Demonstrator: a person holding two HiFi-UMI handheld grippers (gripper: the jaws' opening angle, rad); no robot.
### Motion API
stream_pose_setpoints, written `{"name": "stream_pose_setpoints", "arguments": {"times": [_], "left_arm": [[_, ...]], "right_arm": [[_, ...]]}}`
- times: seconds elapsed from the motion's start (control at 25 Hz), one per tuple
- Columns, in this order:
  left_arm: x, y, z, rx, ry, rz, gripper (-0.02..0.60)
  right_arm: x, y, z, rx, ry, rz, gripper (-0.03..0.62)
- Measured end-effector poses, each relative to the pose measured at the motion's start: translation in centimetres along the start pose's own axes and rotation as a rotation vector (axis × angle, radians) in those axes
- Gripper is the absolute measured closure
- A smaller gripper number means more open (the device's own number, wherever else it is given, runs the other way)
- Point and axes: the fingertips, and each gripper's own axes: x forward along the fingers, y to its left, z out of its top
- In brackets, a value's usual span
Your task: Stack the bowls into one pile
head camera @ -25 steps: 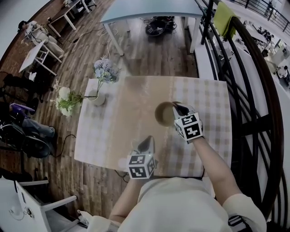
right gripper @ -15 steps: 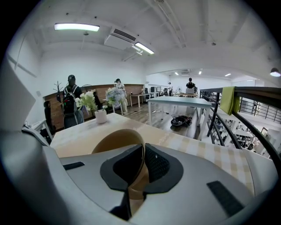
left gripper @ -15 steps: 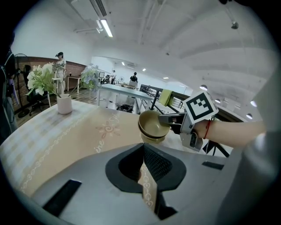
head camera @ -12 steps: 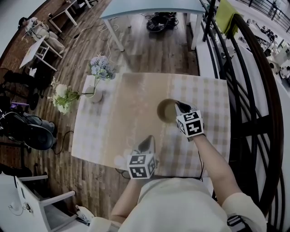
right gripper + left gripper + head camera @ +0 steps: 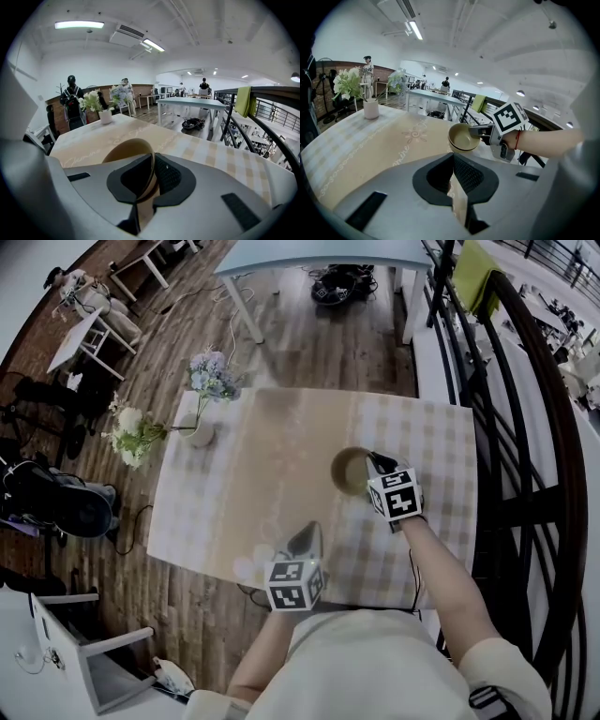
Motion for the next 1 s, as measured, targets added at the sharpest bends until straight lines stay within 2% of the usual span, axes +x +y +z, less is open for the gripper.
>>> {"name": "stream_pose_setpoints", "arguments": {"times": [0.52, 0.64, 1.0], "left_arm": [[-1.9, 0.3, -0.2, -0.012, -0.02, 0.038, 0.577], [-2.0, 0.2, -0.3, -0.01, -0.024, 0.039, 0.577], [-2.5, -0.4, 0.0, 0.0, -0.042, 0.018, 0.577]], "right_arm": [[0.1, 0.3, -0.5, -0.004, 0.014, -0.013, 0.566], [-0.1, -0.2, -0.5, 0.004, 0.009, -0.023, 0.525], [-2.1, -0.7, -0.7, 0.015, -0.02, -0.059, 0.523]]}}
